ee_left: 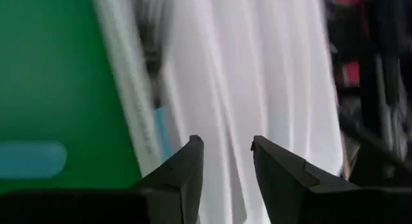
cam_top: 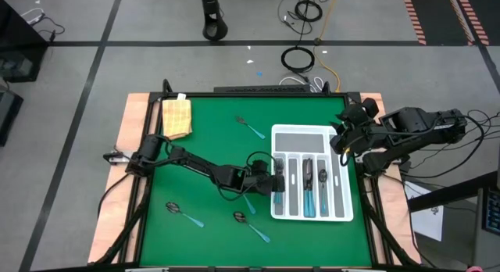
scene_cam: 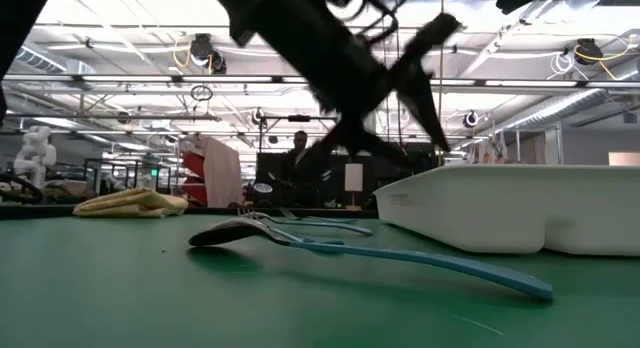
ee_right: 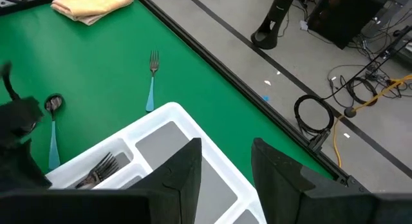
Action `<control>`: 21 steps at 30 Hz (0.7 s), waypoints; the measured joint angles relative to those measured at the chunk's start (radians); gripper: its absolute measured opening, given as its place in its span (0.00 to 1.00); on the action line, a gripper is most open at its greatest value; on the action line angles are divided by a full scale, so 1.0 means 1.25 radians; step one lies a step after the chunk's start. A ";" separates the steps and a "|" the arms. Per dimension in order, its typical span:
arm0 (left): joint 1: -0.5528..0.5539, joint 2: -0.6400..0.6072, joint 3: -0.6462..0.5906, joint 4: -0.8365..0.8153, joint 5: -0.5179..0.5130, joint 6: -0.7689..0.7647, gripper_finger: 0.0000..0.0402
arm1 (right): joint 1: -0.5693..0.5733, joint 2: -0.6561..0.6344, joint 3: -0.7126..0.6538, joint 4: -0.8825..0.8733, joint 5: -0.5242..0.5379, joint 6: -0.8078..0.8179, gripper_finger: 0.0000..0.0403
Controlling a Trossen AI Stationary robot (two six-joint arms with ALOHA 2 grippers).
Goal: Sort silverware
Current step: Put the top right blue spoon into the tray
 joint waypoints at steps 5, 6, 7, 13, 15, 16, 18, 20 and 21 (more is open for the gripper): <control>-0.001 -0.097 0.015 -0.061 0.014 0.259 0.35 | 0.000 0.000 0.000 -0.001 0.000 -0.001 0.31; -0.001 -0.118 0.015 -0.102 0.017 0.308 0.35 | 0.000 0.000 0.000 -0.001 0.000 -0.001 0.31; 0.000 -0.134 0.015 -0.147 0.016 0.357 0.35 | 0.000 0.000 0.000 -0.001 0.000 -0.003 0.31; 0.028 -0.188 0.014 -0.465 -0.025 0.602 0.35 | 0.000 0.000 0.000 0.001 0.000 -0.009 0.31; 0.037 -0.187 0.013 -0.505 -0.024 0.728 0.35 | 0.000 0.000 0.000 0.001 0.000 -0.009 0.31; 0.040 -0.187 0.012 -0.509 -0.024 0.789 0.35 | 0.000 0.000 0.000 0.002 -0.001 -0.011 0.31; 0.050 -0.189 0.003 -0.508 -0.009 0.890 0.35 | 0.000 0.000 0.000 0.006 -0.001 -0.016 0.31; 0.066 -0.189 -0.011 -0.503 0.031 0.958 0.35 | 0.000 0.000 0.000 0.006 -0.002 -0.023 0.31; 0.074 -0.188 -0.018 -0.503 0.040 0.983 0.35 | 0.000 0.000 0.000 0.004 -0.003 -0.024 0.31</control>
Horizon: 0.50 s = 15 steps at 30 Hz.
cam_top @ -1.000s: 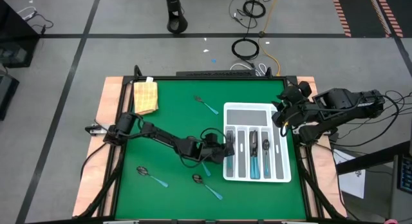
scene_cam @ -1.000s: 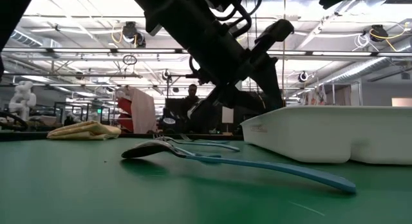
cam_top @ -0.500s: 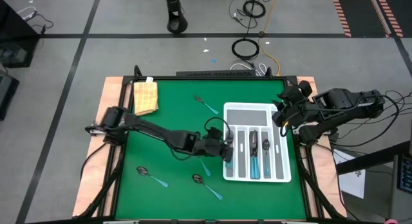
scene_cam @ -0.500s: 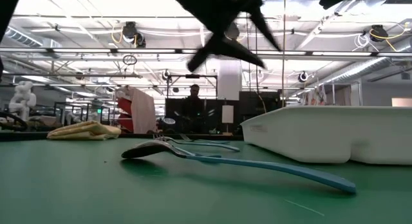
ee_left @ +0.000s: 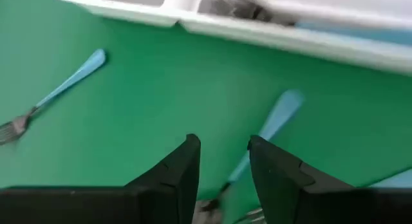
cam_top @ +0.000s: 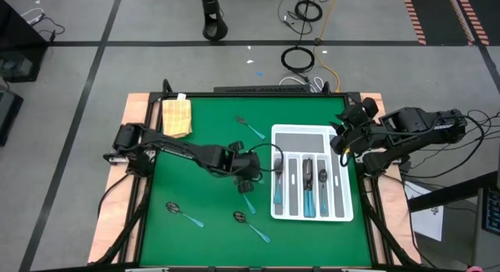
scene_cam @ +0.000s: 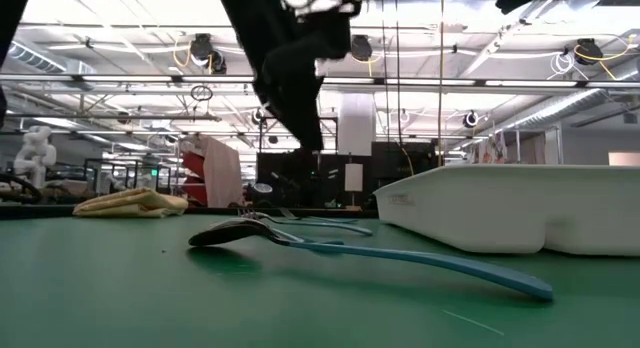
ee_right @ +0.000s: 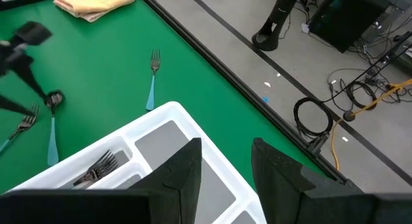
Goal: Sort silverware
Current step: Put the top right blue spoon into the tray
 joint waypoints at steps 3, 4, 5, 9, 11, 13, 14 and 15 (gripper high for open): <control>0.014 0.000 -0.021 0.014 0.014 0.071 0.35 | 0.000 0.000 0.000 -0.005 0.000 0.000 0.31; 0.016 0.000 -0.031 0.017 0.020 0.096 0.35 | 0.000 0.000 0.000 -0.005 0.000 0.000 0.31; 0.016 0.000 -0.044 0.021 0.020 0.119 0.35 | 0.000 0.000 0.000 -0.005 0.000 0.002 0.31; 0.018 0.000 -0.094 0.068 0.060 0.175 0.35 | 0.000 0.000 0.000 -0.005 -0.001 0.032 0.31; 0.018 0.000 -0.122 0.107 0.080 0.207 0.35 | 0.000 0.000 0.000 -0.005 0.000 0.033 0.31; 0.019 0.000 -0.142 0.127 0.081 0.223 0.35 | 0.000 0.000 0.000 -0.005 0.002 0.034 0.31; 0.021 0.000 -0.151 0.148 0.082 0.232 0.35 | 0.000 0.000 0.000 -0.005 0.002 0.034 0.31; 0.023 0.000 -0.160 0.168 0.088 0.241 0.35 | 0.000 0.000 0.000 -0.005 0.002 0.035 0.31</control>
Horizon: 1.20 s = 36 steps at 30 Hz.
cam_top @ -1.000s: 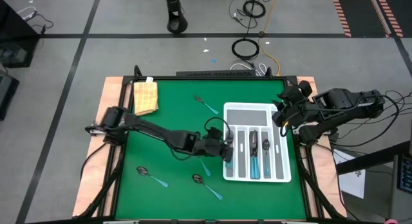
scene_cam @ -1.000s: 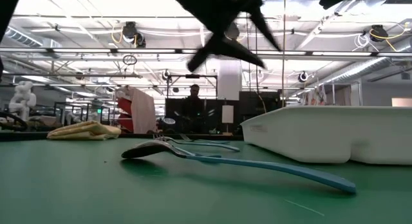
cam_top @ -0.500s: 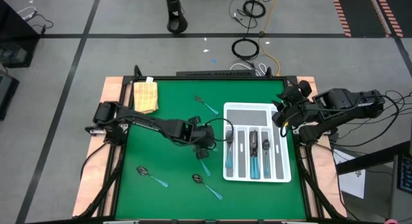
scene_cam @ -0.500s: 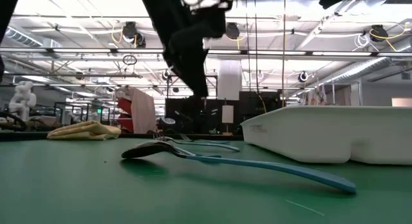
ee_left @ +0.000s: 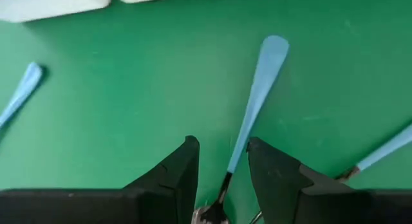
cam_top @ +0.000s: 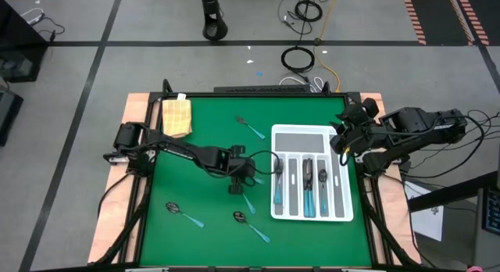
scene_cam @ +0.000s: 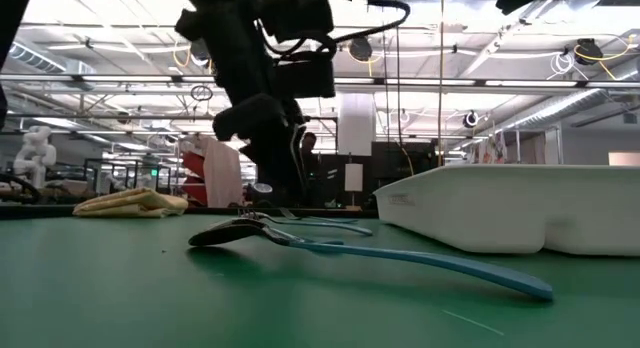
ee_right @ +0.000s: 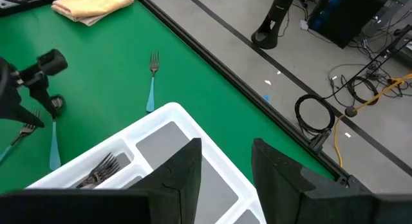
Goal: Sort silverware
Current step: Put the top right blue spoon into the tray
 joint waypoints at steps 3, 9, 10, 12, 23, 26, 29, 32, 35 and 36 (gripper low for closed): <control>0.008 0.000 -0.022 0.001 0.026 0.026 0.35 | 0.000 0.000 0.000 0.000 0.000 0.009 0.31; 0.020 0.000 -0.039 0.007 0.055 0.082 0.35 | 0.000 0.000 0.000 0.000 0.003 0.017 0.31; 0.022 0.000 -0.045 0.013 0.057 0.092 0.35 | 0.000 0.000 0.000 0.000 0.003 0.017 0.31; 0.028 0.000 -0.061 0.027 0.077 0.107 0.35 | 0.000 0.000 0.000 0.000 0.004 0.019 0.31; 0.046 -0.003 -0.127 0.075 0.087 0.102 0.18 | 0.000 0.000 0.000 0.007 0.004 0.038 0.31; 0.049 -0.003 -0.128 0.085 0.076 0.102 0.05 | 0.000 0.000 0.000 0.009 0.005 0.038 0.31; 0.049 -0.003 -0.129 0.093 0.064 0.086 0.03 | 0.000 0.000 0.000 0.010 0.005 0.041 0.31; 0.048 -0.001 -0.124 0.094 0.021 0.043 0.02 | 0.000 0.000 0.000 0.010 0.005 0.049 0.31; 0.052 -0.008 -0.108 0.085 -0.009 0.034 0.02 | 0.000 0.000 0.000 0.010 0.005 0.053 0.31; 0.053 -0.010 -0.096 0.087 -0.021 0.022 0.02 | 0.000 0.000 0.000 0.010 0.005 0.053 0.31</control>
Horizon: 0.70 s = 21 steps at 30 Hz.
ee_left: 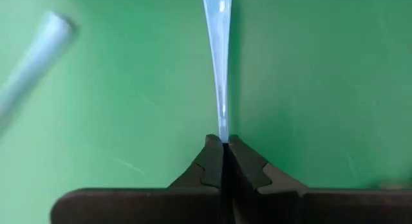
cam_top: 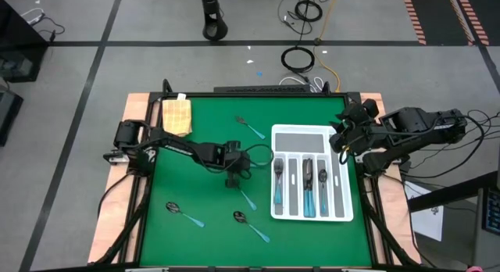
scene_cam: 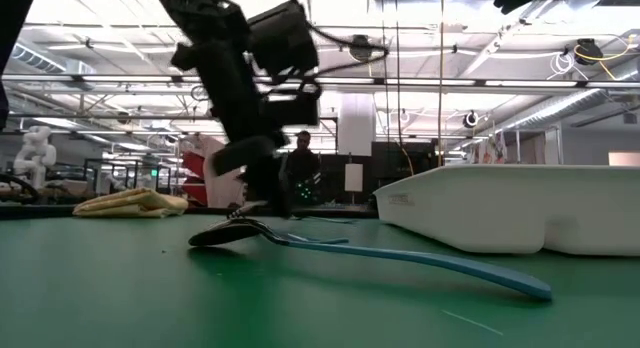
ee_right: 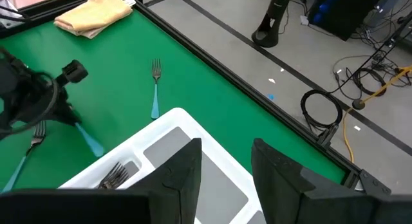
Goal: Sort silverware
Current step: Put the top right blue spoon into the tray
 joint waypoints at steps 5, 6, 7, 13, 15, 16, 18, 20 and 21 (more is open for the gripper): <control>0.008 -0.019 0.048 0.007 -0.021 -0.042 0.02 | 0.000 0.000 0.000 0.002 0.000 0.006 0.31; 0.010 -0.026 0.054 0.011 -0.034 -0.051 0.02 | 0.000 0.000 0.000 0.002 0.000 0.006 0.31; 0.011 -0.033 0.060 0.001 -0.052 -0.065 0.02 | 0.000 0.000 0.000 0.002 0.000 0.006 0.31; 0.012 -0.111 0.101 0.085 -0.127 -0.141 0.02 | 0.000 0.000 0.000 0.003 -0.003 0.013 0.31; 0.012 -0.148 0.101 0.144 -0.137 -0.188 0.02 | 0.000 0.000 0.000 0.004 -0.003 0.023 0.31; 0.012 -0.160 0.101 0.196 -0.141 -0.216 0.02 | 0.000 0.000 0.000 0.004 -0.003 0.026 0.31; 0.012 -0.187 0.101 0.296 -0.140 -0.260 0.02 | 0.000 0.000 0.000 0.012 -0.004 0.027 0.31; 0.012 -0.201 0.096 0.407 -0.127 -0.288 0.02 | 0.000 0.001 0.000 0.034 -0.003 0.020 0.31; 0.011 -0.202 0.095 0.467 -0.114 -0.302 0.02 | 0.000 0.001 0.000 0.049 -0.004 0.007 0.31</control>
